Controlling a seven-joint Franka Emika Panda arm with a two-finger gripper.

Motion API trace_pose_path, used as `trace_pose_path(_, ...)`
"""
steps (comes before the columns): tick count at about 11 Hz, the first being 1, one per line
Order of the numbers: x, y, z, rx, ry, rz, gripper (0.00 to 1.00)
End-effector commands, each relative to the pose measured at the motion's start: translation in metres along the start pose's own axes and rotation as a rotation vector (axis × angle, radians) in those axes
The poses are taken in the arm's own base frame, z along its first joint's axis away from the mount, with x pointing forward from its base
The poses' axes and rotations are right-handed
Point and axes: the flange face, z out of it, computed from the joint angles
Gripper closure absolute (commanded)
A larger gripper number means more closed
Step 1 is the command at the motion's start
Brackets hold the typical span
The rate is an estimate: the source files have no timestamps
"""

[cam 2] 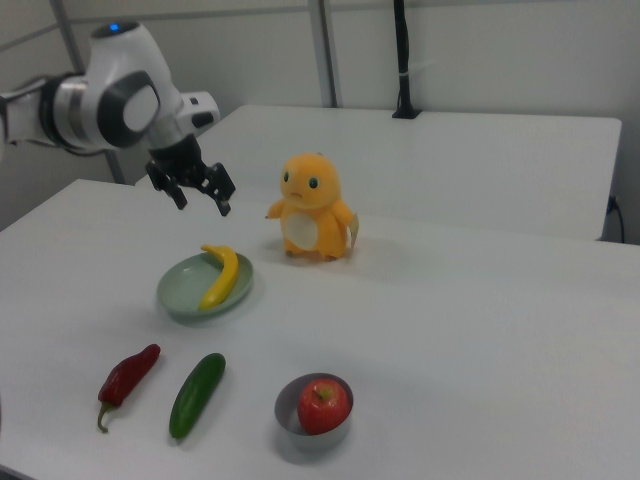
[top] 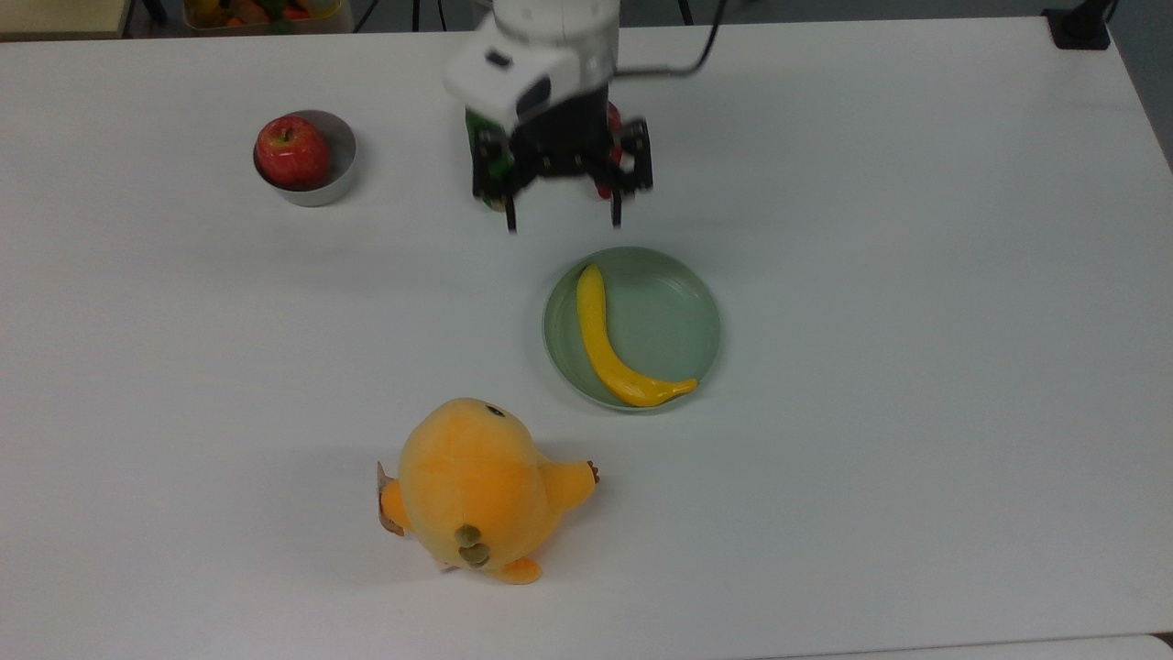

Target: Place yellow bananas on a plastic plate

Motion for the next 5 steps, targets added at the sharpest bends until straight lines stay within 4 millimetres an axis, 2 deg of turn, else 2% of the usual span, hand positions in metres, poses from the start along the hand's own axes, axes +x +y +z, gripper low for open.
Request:
trace_pose_path(1,-0.038,0.028,-0.082,0.055,-0.067,0.115,0.0)
trace_pose_path(3,-0.064,0.036,-0.122,0.057,-0.127,0.139,0.0)
trace_pose_path(5,-0.084,0.045,-0.143,0.053,-0.185,0.165,0.0)
